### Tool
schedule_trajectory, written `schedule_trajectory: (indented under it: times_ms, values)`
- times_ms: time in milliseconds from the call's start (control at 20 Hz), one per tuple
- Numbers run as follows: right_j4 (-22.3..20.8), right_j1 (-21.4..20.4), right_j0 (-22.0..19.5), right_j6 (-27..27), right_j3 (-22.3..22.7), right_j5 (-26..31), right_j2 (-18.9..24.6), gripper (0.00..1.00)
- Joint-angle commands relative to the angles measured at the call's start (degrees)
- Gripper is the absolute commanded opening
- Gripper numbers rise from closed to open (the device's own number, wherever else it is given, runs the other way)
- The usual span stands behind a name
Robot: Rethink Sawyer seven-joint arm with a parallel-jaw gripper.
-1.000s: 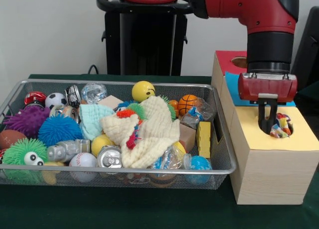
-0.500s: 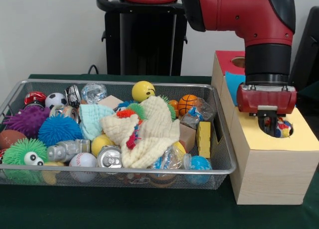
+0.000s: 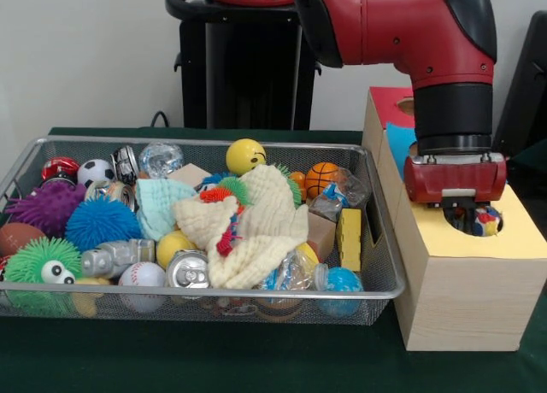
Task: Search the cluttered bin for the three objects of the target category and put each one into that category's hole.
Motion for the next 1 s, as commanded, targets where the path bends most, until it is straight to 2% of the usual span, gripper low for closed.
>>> schedule_trajectory:
  times_ms: [50,150,250,400,700,1000]
  values:
    - [4.1,5.3,1.1,10.1,0.9,0.1,-7.2,0.0]
    - [2.8,5.4,-0.2,10.7,0.8,-0.2,-5.9,0.0]
    - [3.4,4.2,0.1,11.3,1.5,0.8,-5.8,0.0]
    - [8.9,1.6,4.8,9.4,1.7,6.0,-11.5,0.0]
    - [15.3,-0.1,11.5,7.1,-0.3,14.8,-20.6,0.0]
    - [14.4,-1.1,11.5,8.6,-0.8,15.3,-20.7,0.0]
